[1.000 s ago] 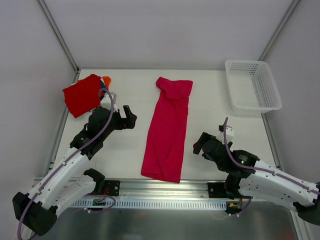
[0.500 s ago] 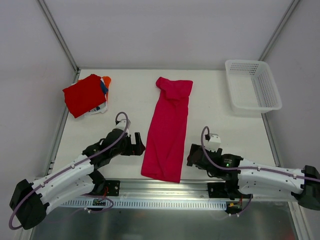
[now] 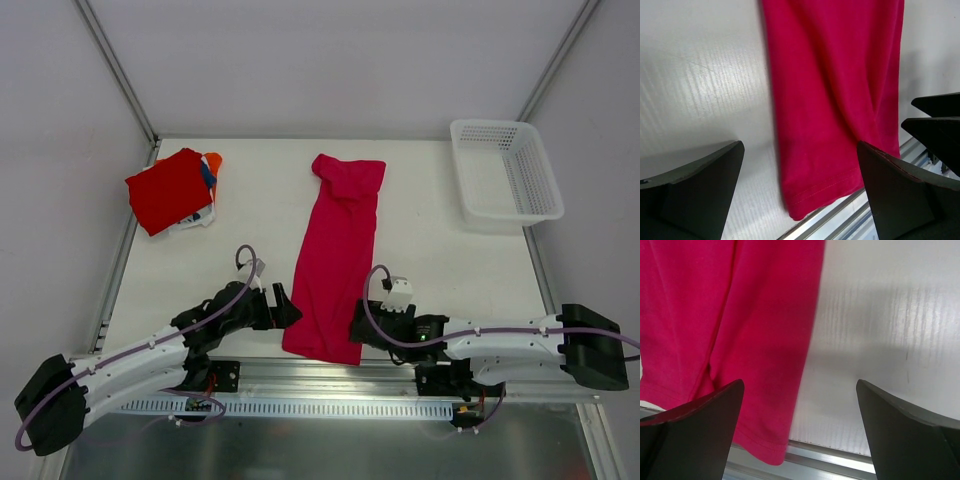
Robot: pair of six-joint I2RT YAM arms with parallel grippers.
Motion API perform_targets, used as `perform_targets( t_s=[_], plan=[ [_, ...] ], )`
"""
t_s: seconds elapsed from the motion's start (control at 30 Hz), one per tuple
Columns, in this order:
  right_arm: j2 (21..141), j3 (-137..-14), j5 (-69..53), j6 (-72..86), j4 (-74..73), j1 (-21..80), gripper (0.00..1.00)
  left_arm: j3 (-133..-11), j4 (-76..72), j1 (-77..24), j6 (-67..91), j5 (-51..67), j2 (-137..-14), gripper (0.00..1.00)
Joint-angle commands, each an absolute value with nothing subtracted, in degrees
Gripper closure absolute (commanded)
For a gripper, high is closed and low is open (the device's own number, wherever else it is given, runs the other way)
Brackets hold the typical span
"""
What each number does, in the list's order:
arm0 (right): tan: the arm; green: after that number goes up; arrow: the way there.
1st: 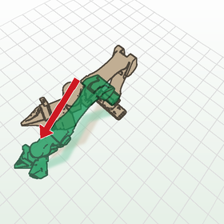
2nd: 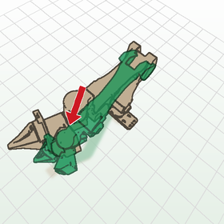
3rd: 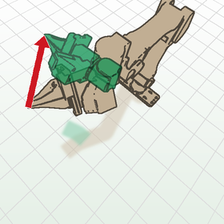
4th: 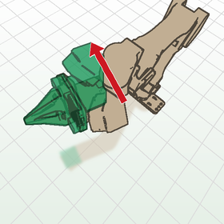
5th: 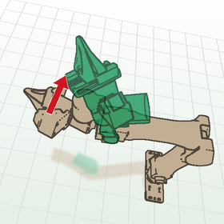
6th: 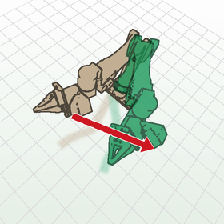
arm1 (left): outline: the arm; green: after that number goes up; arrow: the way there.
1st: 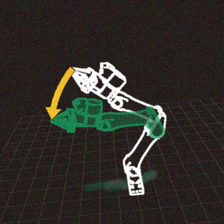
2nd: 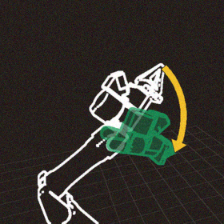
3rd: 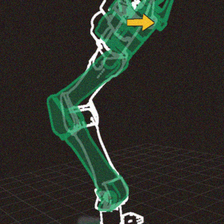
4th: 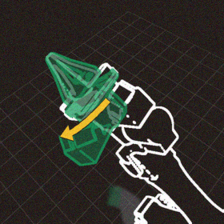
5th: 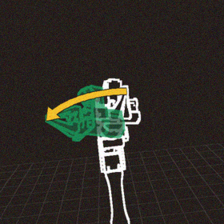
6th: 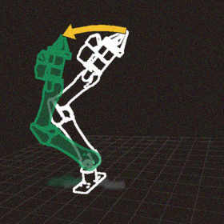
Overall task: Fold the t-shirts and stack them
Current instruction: Rotate the tshirt 90 degrees, then grab the bottom of the folded rectangular tshirt with both arms
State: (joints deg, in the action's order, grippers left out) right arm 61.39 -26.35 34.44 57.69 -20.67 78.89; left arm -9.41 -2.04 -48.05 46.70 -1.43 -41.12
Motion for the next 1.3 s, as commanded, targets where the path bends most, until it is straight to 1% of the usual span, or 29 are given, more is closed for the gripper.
perform_targets(
  t_s=[0.0, 0.2, 0.27, 0.33, 0.37, 0.4, 0.43, 0.47, 0.5, 0.57, 0.63, 0.67, 0.83, 0.93, 0.97, 1.03, 1.07, 1.13, 1.17, 1.23, 1.27],
  plan=[
    [62.31, -26.46, 36.03, 61.51, -18.72, 80.33, 0.01, -6.51, -4.56, -49.13, 49.48, 1.05, -42.53, 0.01],
    [63.63, -26.72, 38.84, 67.48, -21.43, 84.45, 0.01, -5.80, -9.22, -50.89, 50.44, 2.72, -46.75, 0.01],
    [63.89, -27.94, 42.70, 73.10, -24.42, 88.48, 0.01, -5.28, -10.98, -52.02, 51.15, 3.43, -48.15, 0.01],
    [65.38, -29.09, 46.82, 79.93, -29.69, 91.48, 0.04, -5.10, -13.35, -53.17, 52.03, 4.13, -49.91, 0.01],
    [66.26, -30.14, 48.06, 81.98, -31.01, 93.93, 0.07, -5.10, -13.79, -53.61, 52.38, 4.22, -50.62, 0.01],
    [68.62, -30.67, 48.95, 83.74, -33.29, 94.82, 0.15, -5.27, -14.49, -54.48, 52.47, 4.57, -51.41, 0.01],
    [69.95, -31.20, 49.13, 87.50, -34.62, 95.62, 0.21, -5.45, -14.85, -54.84, 52.56, 4.83, -52.90, 0.01],
    [71.35, -31.64, 49.22, 89.80, -35.76, 97.28, 0.28, -5.54, -15.29, -55.10, 52.91, 5.01, -53.69, 0.01],
    [72.67, -32.34, 49.57, 91.83, -37.69, 97.99, 0.41, -5.62, -15.73, -55.80, 53.00, 5.36, -54.40, 0.01],
    [76.37, -33.22, 49.57, 95.44, -38.06, 99.49, 0.54, -5.54, -17.05, -56.60, 53.35, 5.54, -55.98, 0.01],
    [79.00, -33.75, 49.22, 96.32, -37.88, 99.93, 0.63, -5.62, -17.49, -57.48, 53.44, 5.10, -57.12, 0.01],
    [79.62, -34.01, 49.13, 96.68, -37.71, 99.93, 0.66, -5.62, -17.66, -57.65, 53.52, 4.92, -57.48, 0.01],
    [80.07, -34.10, 50.18, 97.29, -37.79, 100.02, 0.67, -6.06, -18.10, -57.92, 53.44, 4.92, -58.71, 0.01],
    [79.10, -33.23, 50.45, 97.91, -38.32, 99.93, 0.70, -6.42, -18.19, -58.09, 53.26, 4.83, -59.06, 0.01],
    [78.75, -33.05, 50.54, 98.17, -38.58, 99.93, 0.74, -6.50, -18.19, -58.10, 53.17, 4.75, -59.15, 0.01],
    [78.49, -32.70, 50.45, 98.79, -39.11, 99.93, 0.78, -6.77, -18.19, -58.18, 53.26, 4.66, -59.59, 0.01],
    [78.49, -32.61, 50.36, 98.96, -39.55, 99.93, 0.82, -6.85, -18.19, -58.27, 53.44, 4.57, -59.76, 0.01],
    [78.49, -32.52, 50.27, 99.49, -39.90, 100.02, 0.89, -7.03, -18.46, -58.45, 53.61, 4.48, -60.55, 0.01],
    [78.57, -32.52, 50.19, 99.75, -40.08, 100.02, 0.98, -7.12, -18.63, -58.80, 53.70, 4.40, -60.82, 0.01],
    [78.75, -32.43, 50.19, 100.10, -39.99, 100.02, 1.00, -7.47, -19.33, -59.24, 53.88, 4.31, -61.70, 0.02],
    [78.92, -32.52, 50.19, 100.02, -39.99, 100.02, 0.99, -7.64, -19.60, -59.50, 53.88, 4.22, -62.05, 0.05]
  ],
)
